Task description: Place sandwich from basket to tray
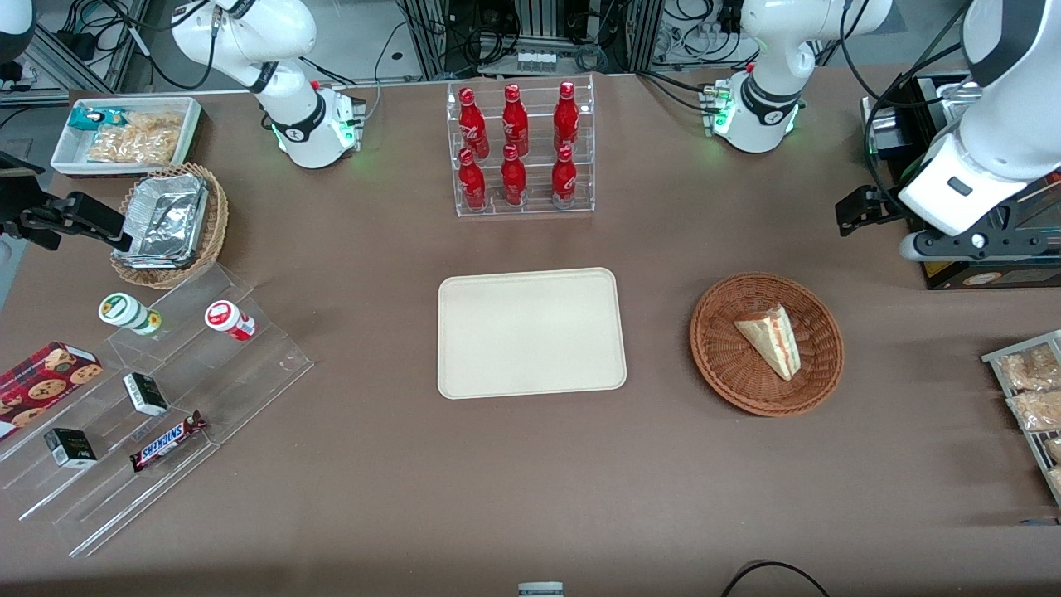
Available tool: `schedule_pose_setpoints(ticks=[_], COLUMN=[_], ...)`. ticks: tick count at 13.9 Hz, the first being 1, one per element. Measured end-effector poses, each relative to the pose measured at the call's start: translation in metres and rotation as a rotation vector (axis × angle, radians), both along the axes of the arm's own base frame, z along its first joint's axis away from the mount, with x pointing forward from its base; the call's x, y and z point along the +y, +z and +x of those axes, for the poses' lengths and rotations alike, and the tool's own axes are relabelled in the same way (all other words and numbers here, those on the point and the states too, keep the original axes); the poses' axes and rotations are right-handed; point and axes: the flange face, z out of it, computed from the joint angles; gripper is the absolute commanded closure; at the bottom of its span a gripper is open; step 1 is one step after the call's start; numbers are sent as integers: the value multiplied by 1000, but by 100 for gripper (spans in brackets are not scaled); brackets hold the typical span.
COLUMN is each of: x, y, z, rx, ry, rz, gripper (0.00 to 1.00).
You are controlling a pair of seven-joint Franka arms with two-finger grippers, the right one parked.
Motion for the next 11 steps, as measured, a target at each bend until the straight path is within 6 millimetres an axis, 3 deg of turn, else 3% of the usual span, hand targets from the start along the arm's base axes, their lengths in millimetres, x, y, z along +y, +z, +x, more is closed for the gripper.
schedule_pose_setpoints(ticks=[3, 5, 11], x=[-3, -3, -5], y=[-1, -15, -114], z=[0, 4, 11], rx=[8, 33, 62], ry=[-9, -10, -11], rz=[-29, -36, -38], gripper=[0, 0, 0])
